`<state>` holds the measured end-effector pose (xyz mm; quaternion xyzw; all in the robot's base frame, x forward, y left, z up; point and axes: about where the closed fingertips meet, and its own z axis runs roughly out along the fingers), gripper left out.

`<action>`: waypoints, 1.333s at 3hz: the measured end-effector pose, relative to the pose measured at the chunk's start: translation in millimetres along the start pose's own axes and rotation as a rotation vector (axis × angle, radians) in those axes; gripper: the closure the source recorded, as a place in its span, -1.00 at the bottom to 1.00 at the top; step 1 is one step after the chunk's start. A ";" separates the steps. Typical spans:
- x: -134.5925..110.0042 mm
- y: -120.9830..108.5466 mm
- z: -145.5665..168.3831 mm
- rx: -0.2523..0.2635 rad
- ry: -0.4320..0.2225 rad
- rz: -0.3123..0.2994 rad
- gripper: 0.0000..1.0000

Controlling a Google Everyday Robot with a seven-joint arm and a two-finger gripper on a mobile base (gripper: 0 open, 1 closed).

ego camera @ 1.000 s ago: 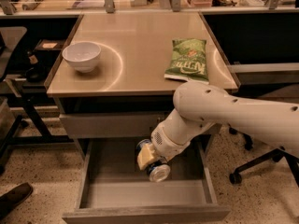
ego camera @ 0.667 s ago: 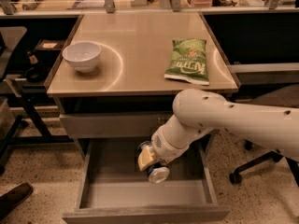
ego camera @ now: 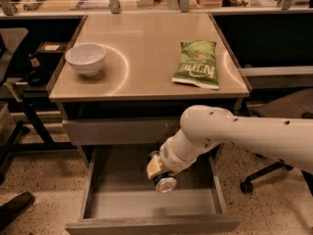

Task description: Place pepsi can into middle drawer

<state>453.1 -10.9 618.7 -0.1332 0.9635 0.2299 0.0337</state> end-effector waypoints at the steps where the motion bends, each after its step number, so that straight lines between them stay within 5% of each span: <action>1: 0.0 0.0 0.0 0.000 0.000 0.000 1.00; 4: 7.4 -37.9 68.5 0.001 -0.039 0.155 1.00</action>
Offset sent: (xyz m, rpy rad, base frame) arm 0.0019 -0.0025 -0.0515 0.0080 0.0208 -0.1253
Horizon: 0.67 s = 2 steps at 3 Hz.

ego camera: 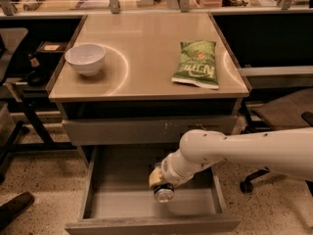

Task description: Place pepsi can into middle drawer

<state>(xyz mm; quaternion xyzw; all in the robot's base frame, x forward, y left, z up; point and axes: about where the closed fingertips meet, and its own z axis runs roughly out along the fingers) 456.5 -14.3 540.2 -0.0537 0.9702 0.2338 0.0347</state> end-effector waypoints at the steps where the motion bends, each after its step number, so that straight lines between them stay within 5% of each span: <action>1: 5.3 -12.2 32.2 -0.035 0.030 0.053 1.00; 2: 5.3 -12.2 32.2 -0.035 0.030 0.053 1.00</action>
Offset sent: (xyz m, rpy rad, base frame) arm -0.0003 0.0025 -0.0250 0.0275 0.0361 -0.0259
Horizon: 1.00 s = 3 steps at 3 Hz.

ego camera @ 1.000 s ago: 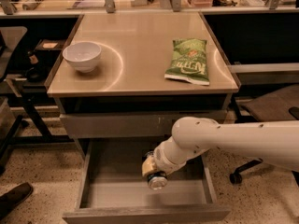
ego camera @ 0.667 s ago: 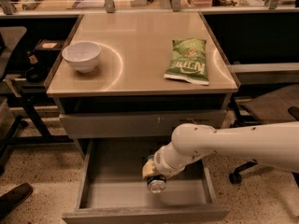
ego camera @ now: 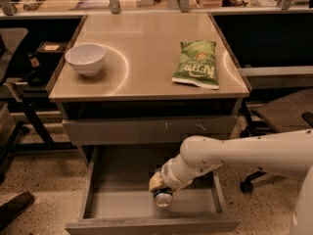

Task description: Place pepsi can into middle drawer

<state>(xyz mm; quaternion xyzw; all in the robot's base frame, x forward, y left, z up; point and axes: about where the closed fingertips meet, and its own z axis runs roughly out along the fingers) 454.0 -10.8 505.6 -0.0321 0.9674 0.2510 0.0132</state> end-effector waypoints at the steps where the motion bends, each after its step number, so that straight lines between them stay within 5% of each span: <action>1: 3.5 -6.2 23.8 -0.020 -0.001 0.048 1.00; 3: 0.4 -24.0 77.0 -0.044 -0.017 0.145 1.00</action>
Offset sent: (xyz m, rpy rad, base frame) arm 0.0048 0.0174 -0.0797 0.0534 0.0536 -0.1399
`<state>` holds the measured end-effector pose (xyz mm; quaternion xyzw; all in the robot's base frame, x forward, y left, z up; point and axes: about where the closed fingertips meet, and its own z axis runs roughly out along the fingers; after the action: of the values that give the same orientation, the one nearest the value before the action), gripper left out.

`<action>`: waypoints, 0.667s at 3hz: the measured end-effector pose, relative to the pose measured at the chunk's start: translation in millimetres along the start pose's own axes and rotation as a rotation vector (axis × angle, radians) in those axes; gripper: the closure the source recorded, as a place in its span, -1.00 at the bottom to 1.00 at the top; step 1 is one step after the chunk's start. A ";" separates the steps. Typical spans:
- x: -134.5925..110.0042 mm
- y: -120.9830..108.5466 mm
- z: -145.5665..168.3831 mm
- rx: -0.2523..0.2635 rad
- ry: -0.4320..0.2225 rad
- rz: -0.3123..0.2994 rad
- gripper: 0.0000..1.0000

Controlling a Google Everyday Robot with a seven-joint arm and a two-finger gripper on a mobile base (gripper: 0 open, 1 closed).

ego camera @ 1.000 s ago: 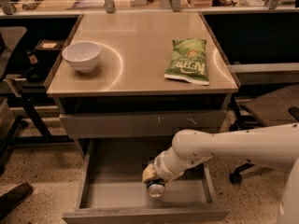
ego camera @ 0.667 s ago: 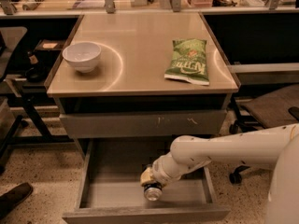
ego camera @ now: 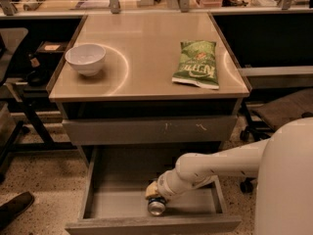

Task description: Place pepsi can into middle drawer

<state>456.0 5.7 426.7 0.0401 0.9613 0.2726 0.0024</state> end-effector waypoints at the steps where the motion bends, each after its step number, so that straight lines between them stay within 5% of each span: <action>1: 0.0 -0.1 0.3 0.000 0.000 0.000 1.00; 2: -5.1 -1.2 13.2 -0.016 -0.017 0.016 1.00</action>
Offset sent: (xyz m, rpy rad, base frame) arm 0.0154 0.0115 -0.0283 0.0359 -0.0237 -0.0617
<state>461.4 11.2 414.7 0.0500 0.9587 0.2798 0.0089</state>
